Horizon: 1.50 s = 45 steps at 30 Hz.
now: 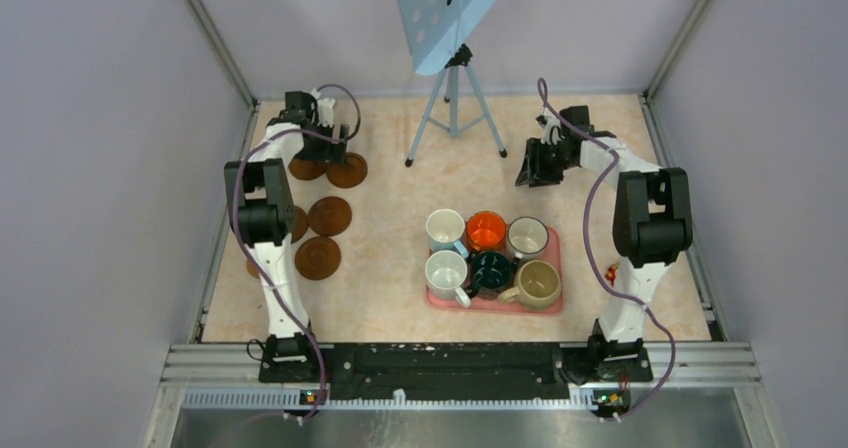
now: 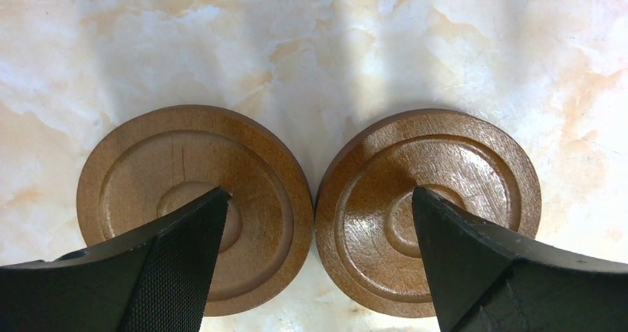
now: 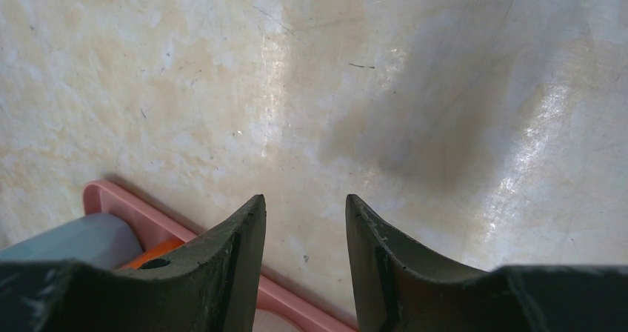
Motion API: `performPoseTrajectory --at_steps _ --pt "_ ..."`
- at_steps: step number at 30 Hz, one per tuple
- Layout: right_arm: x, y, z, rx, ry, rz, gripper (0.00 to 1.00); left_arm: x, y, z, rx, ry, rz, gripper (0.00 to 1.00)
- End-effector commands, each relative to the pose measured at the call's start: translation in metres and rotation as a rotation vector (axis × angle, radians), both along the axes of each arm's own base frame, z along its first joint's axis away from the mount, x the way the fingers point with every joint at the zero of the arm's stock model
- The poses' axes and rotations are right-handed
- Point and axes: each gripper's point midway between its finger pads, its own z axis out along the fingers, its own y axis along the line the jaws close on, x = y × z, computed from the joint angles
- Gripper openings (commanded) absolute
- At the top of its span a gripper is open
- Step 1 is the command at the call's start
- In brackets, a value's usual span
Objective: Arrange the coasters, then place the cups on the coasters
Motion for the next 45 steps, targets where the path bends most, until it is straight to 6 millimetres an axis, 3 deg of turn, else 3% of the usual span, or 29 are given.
performPoseTrajectory --at_steps 1,4,8,17,22,25,26,30,36,38,45 --pt "0.01 0.001 0.034 0.014 -0.091 0.015 0.44 0.0 -0.021 0.037 -0.076 -0.08 -0.063 0.99" --pt "0.01 0.001 0.035 0.014 -0.093 0.017 0.44 0.001 -0.026 0.062 -0.082 -0.129 -0.084 0.99" --pt "0.008 0.001 0.035 0.012 -0.092 0.026 0.44 -0.01 -0.03 0.071 -0.078 -0.136 -0.121 0.99" --pt "0.011 0.0 0.046 0.003 -0.122 0.035 0.44 -0.041 -0.033 0.041 -0.056 -0.028 -0.147 0.87" --pt "0.013 -0.005 0.054 -0.008 -0.143 0.034 0.43 -0.049 -0.044 0.021 -0.046 0.009 -0.176 0.71" --pt "0.014 -0.01 0.057 -0.009 -0.146 0.021 0.43 -0.049 -0.043 0.013 -0.041 0.016 -0.173 0.64" --pt "0.014 -0.014 0.058 -0.011 -0.147 0.013 0.43 -0.05 -0.055 0.01 -0.041 0.021 -0.198 0.62" --pt "0.016 -0.029 0.062 -0.023 -0.156 -0.017 0.43 -0.047 -0.069 -0.001 -0.038 0.032 -0.229 0.56" --pt "0.02 -0.046 0.067 -0.039 -0.166 -0.045 0.43 -0.033 -0.087 -0.01 -0.055 0.032 -0.252 0.54" --pt "0.023 -0.061 0.069 -0.045 -0.169 -0.076 0.43 -0.028 -0.092 -0.013 -0.065 0.031 -0.257 0.53" --pt "0.023 -0.065 0.07 -0.053 -0.173 -0.08 0.42 -0.014 -0.114 -0.009 -0.092 0.005 -0.3 0.51"
